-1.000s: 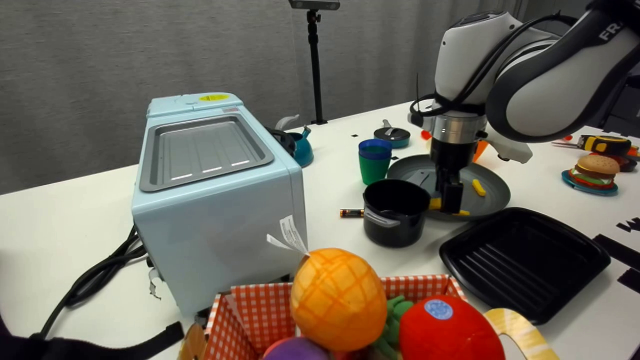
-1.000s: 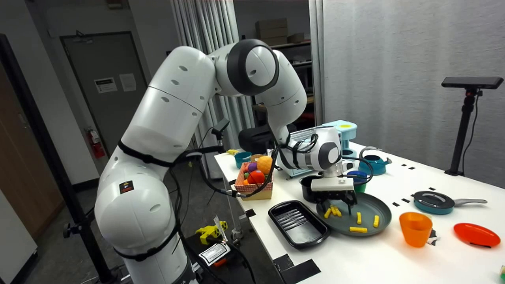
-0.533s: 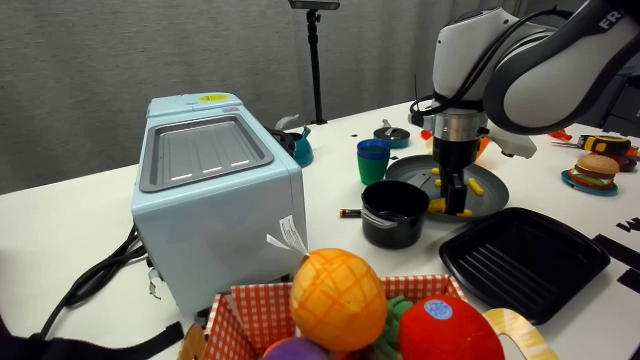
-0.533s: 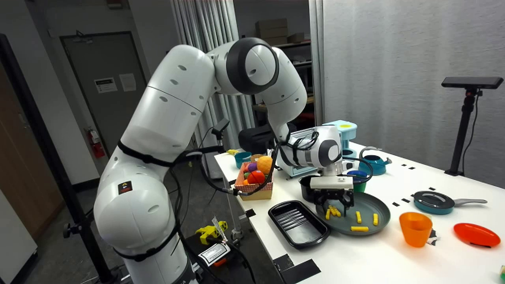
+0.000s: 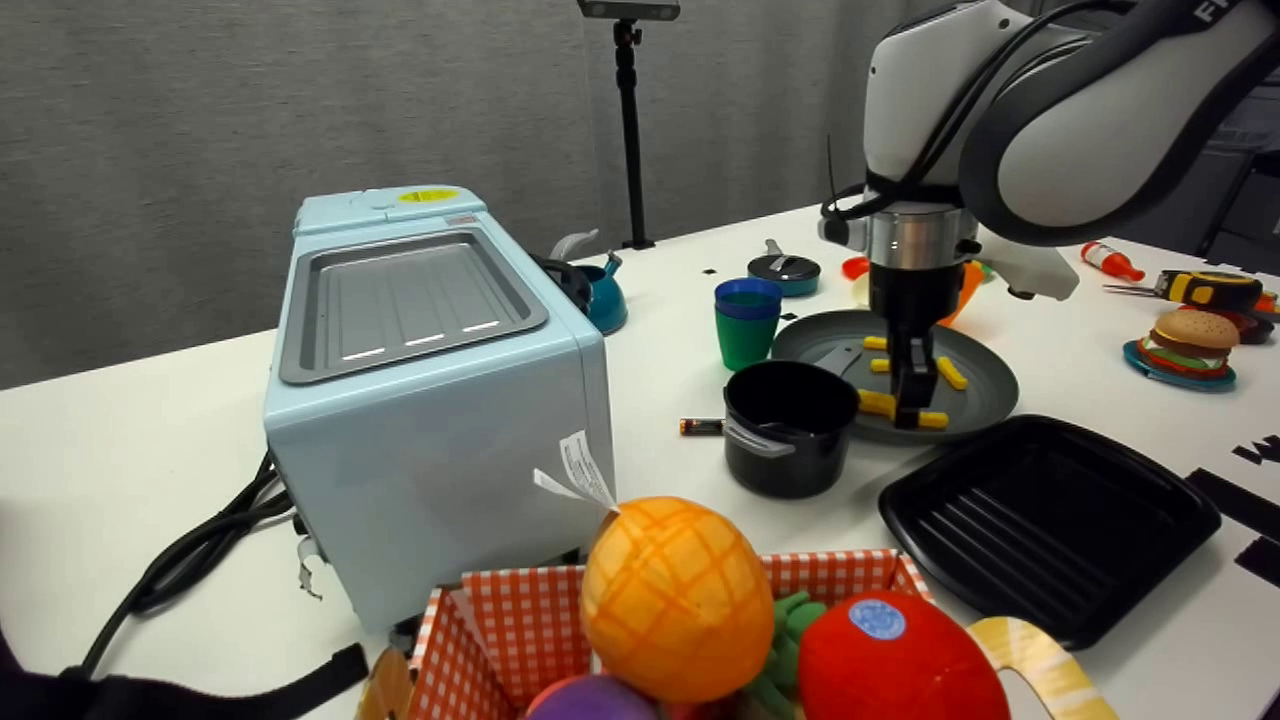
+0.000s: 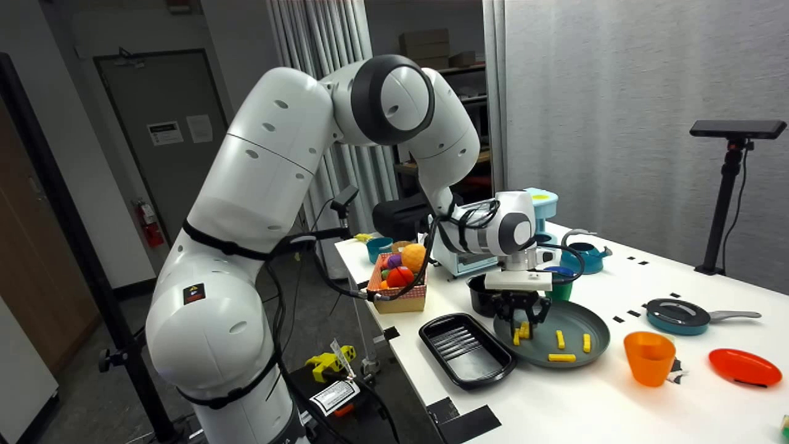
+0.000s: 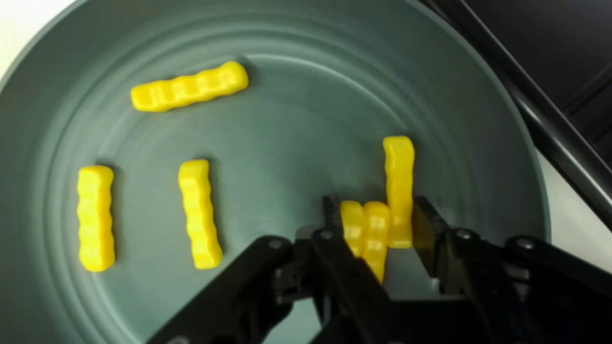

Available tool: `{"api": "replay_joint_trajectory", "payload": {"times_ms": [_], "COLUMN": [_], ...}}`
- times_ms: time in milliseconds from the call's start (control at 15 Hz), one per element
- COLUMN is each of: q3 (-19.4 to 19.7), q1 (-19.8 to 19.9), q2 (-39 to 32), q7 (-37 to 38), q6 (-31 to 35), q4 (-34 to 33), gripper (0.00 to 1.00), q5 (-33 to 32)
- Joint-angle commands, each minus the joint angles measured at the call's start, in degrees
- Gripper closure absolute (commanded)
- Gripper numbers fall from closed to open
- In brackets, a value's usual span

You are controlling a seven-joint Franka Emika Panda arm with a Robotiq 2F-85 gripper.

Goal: Remove three potato chips from the grey plate and put them in the orange cup, pour the chips out of the orange cup and onto the grey plate

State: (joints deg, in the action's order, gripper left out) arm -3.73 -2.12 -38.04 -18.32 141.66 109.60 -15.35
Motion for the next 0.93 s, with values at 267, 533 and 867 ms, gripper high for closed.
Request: {"api": "replay_joint_trajectory", "payload": {"times_ms": [267,533,867], "q3": [-0.4,0.5,2.5], "q1": [1.9,3.7,5.2], "q2": [0.8,2.9,4.9], "q7": [-1.6,-0.9,1.1], "q6": [-3.6,-5.2,-8.0], "q4": [-1.2,-2.2,-4.8], "gripper": [0.85,0.85,0.85], "q5": [2.4,3.9,5.2]}}
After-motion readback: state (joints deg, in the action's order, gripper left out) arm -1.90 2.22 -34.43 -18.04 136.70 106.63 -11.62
